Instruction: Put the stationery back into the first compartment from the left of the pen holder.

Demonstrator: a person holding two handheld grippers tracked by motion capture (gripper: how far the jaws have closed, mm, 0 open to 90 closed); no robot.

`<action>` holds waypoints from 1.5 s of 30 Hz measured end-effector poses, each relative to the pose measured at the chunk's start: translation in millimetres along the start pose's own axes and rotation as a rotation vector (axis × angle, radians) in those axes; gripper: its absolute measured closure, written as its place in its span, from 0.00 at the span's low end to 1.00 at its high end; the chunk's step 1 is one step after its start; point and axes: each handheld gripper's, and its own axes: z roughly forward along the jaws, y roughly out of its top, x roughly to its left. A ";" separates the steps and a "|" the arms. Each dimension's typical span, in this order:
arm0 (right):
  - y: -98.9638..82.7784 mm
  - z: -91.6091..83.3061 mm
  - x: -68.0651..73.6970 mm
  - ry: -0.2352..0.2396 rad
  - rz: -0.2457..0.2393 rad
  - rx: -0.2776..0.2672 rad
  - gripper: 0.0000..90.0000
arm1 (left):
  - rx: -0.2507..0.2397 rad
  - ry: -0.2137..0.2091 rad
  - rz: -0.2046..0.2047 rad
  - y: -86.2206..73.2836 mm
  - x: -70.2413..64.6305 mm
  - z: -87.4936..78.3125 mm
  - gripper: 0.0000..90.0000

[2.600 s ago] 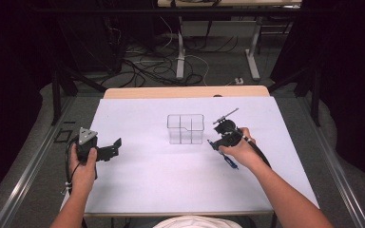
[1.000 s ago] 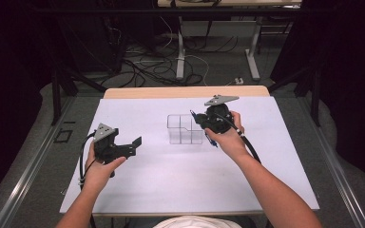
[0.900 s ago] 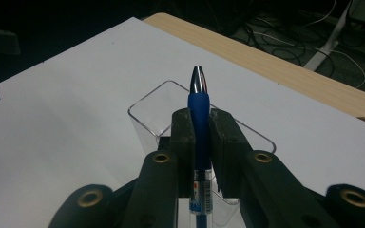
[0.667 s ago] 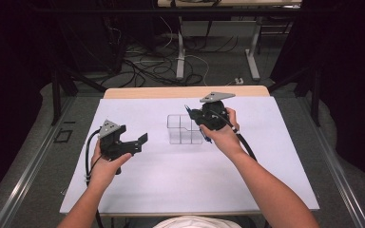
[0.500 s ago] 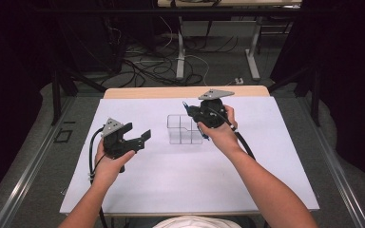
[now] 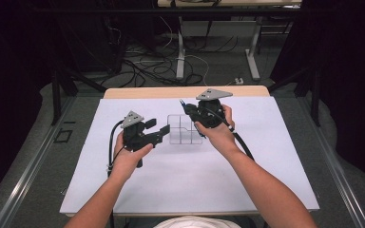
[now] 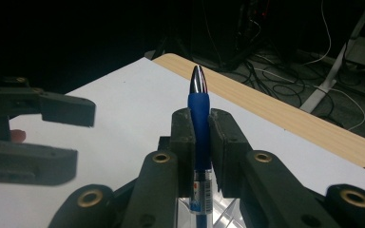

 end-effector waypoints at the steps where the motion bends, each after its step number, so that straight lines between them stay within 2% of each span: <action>1: 0.3 -0.5 0.6 0.000 0.001 -0.004 0.90 | 0.007 -0.008 -0.010 1.1 -1.3 2.0 0.38; 3: 0.8 -1.1 1.1 0.000 0.000 -0.009 0.90 | 0.026 -0.036 -0.059 2.7 -4.7 5.7 0.43; 6: 0.8 -1.6 1.3 0.002 -0.002 -0.017 0.90 | 0.022 -0.058 -0.095 4.4 -9.0 10.8 0.47; 12: 1.0 -1.7 1.7 0.001 0.002 -0.021 0.90 | 0.034 -0.103 -0.208 7.1 -8.1 17.1 0.50; 19: 1.7 -0.4 3.3 -0.006 0.011 -0.018 0.90 | 0.059 -0.149 -0.278 7.4 -3.4 21.8 0.54; 20: 1.9 -0.1 3.5 -0.006 0.007 -0.020 0.90 | 0.057 -0.161 -0.299 7.3 -3.6 22.6 0.55; 24: 3.2 1.3 6.4 -0.001 0.005 -0.027 0.90 | 0.051 -0.181 -0.315 7.2 -4.7 25.0 0.57; 28: 4.6 1.1 9.7 0.001 -0.002 -0.032 0.90 | 0.037 -0.180 -0.316 6.9 -7.5 29.1 0.58; 38: 5.8 2.5 14.5 0.004 -0.001 -0.038 0.90 | 0.037 -0.183 -0.325 7.7 -15.4 39.1 0.59; 40: 5.6 3.1 14.7 0.004 -0.004 -0.040 0.90 | 0.035 -0.186 -0.339 8.0 -16.6 41.9 0.59; 45: 5.2 3.4 15.0 0.006 -0.002 -0.040 0.90 | 0.044 -0.204 -0.342 9.2 -19.1 46.8 0.60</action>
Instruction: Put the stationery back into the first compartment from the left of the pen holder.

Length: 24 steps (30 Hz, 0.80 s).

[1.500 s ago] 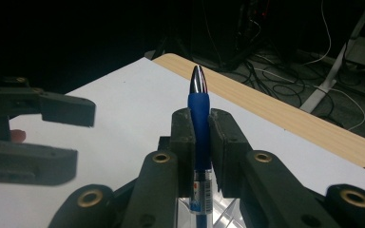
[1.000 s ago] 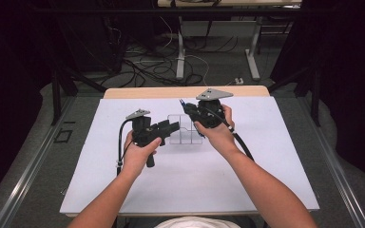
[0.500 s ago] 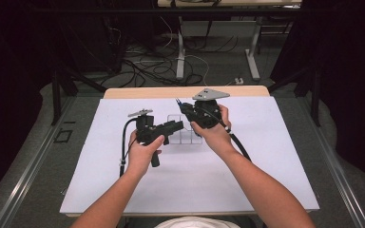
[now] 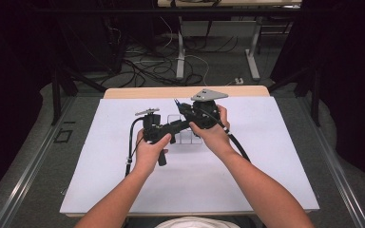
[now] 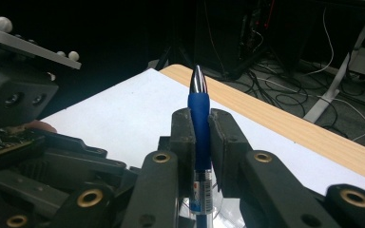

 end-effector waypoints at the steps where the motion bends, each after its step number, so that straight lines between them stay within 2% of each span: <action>1: 0.0 0.2 -0.1 0.000 -0.006 0.001 0.90 | -0.006 -0.003 -0.008 -0.1 -1.4 1.6 0.61; 4: -0.3 0.2 1.4 0.006 0.000 0.003 0.90 | -0.006 -0.013 -0.004 1.2 -2.7 4.7 0.64; 8: -1.1 1.3 3.0 0.013 -0.002 -0.003 0.90 | -0.013 -0.023 -0.022 1.7 -5.8 9.3 0.71; 9: -1.0 1.1 3.1 0.015 -0.004 0.000 0.90 | -0.007 -0.023 -0.013 2.0 -5.6 9.4 0.73; 15: -1.6 0.8 3.6 0.016 0.003 0.001 0.90 | -0.009 -0.039 -0.051 2.5 -5.4 9.8 0.83; 24: -3.2 0.7 4.5 0.021 -0.013 -0.006 0.89 | 0.018 -0.046 -0.115 3.4 -1.5 7.7 0.87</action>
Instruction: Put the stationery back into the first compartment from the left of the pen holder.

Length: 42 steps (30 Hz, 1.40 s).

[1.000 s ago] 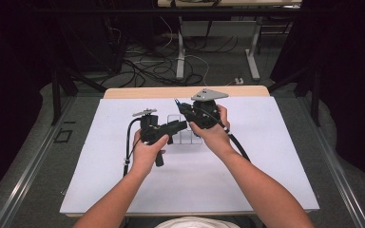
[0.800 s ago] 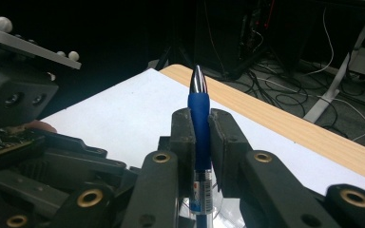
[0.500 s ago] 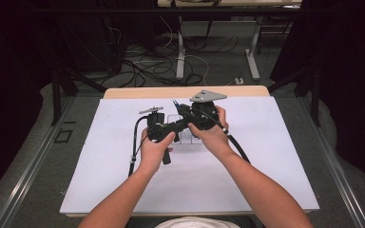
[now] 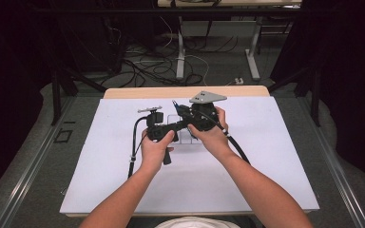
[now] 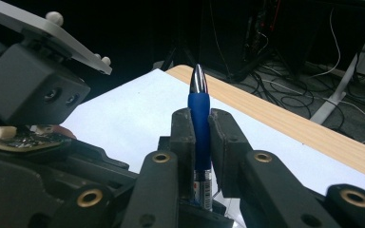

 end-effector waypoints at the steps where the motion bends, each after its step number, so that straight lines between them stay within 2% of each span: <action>1: 0.0 0.0 0.0 0.000 0.000 0.000 0.89 | 0.000 0.000 0.000 0.0 0.0 0.0 0.87; 3: 0.0 -0.3 1.2 -0.001 0.005 -0.001 0.89 | 0.003 -0.006 -0.029 0.3 0.1 -0.4 0.88; 5: -0.1 -0.3 1.9 -0.002 -0.003 -0.003 0.89 | 0.004 -0.009 -0.034 0.3 0.0 -0.7 0.88; 11: 0.2 -0.9 2.4 -0.005 -0.008 -0.002 0.89 | 0.003 -0.007 -0.039 0.8 -0.5 -0.6 0.88; 14: 0.0 -0.7 1.7 -0.008 -0.007 -0.003 0.88 | 0.008 -0.001 -0.023 1.9 -0.2 -0.1 0.88; 22: -2.9 -6.6 -3.6 -0.011 0.008 -0.010 0.69 | -0.035 0.043 -0.009 10.1 3.3 -4.8 0.88; 24: -3.5 -10.1 -6.4 -0.011 0.023 -0.010 0.64 | -0.060 0.054 -0.023 11.2 3.7 -5.3 0.88; 27: -4.8 -15.9 -10.4 -0.027 0.026 -0.020 0.58 | -0.069 0.077 -0.002 14.4 5.9 -7.2 0.88; 30: -6.1 -22.0 -14.8 -0.043 0.031 -0.024 0.53 | -0.079 0.110 0.046 17.9 7.0 -8.2 0.88; 31: -6.7 -23.9 -16.0 -0.049 0.034 -0.031 0.52 | -0.101 0.122 0.052 18.3 6.9 -7.2 0.88; 33: -7.5 -28.1 -18.9 -0.052 0.028 -0.033 0.50 | -0.105 0.145 0.081 20.2 7.9 -7.7 0.88; 36: -10.0 -32.7 -23.7 -0.059 -0.001 -0.084 0.46 | -0.110 0.183 0.129 22.5 8.3 -7.7 0.88; 42: -16.2 -42.2 -31.0 -0.048 0.006 -0.086 0.37 | -0.138 0.238 0.203 25.5 8.7 -6.2 0.88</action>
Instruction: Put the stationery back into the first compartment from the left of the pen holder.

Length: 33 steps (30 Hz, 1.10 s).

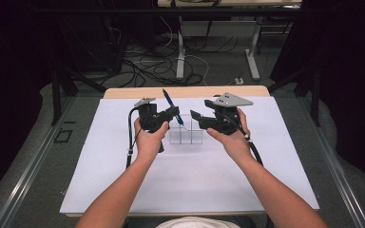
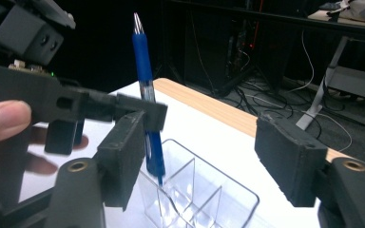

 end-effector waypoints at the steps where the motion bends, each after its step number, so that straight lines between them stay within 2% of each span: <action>1: -1.2 -1.7 -1.1 -0.002 0.001 0.004 0.35 | -0.005 0.006 0.011 0.4 0.2 0.3 0.88; 8: -8.1 -11.4 -9.5 -0.023 0.035 0.020 0.23 | -0.027 0.071 0.103 -0.5 2.1 6.7 0.88; 13: -11.4 -16.2 -14.4 -0.031 0.052 0.025 0.20 | 0.006 0.139 0.174 -5.2 0.8 13.0 0.88; 16: -13.7 -17.6 -16.1 -0.038 0.067 0.026 0.18 | 0.022 0.160 0.210 -7.4 1.9 15.4 0.88; 19: -15.6 -17.5 -17.2 -0.062 0.073 0.040 0.17 | 0.037 0.177 0.230 -9.0 2.5 16.9 0.88; 25: -21.3 -16.5 -22.1 -0.078 0.086 0.059 0.17 | 0.066 0.201 0.283 -12.1 2.3 19.8 0.88; 30: -24.9 -16.4 -24.5 -0.089 0.093 0.059 0.17 | 0.098 0.214 0.297 -15.3 4.3 21.5 0.87; 33: -25.3 -17.7 -25.4 -0.087 0.103 0.070 0.17 | 0.107 0.216 0.292 -16.0 5.4 21.8 0.87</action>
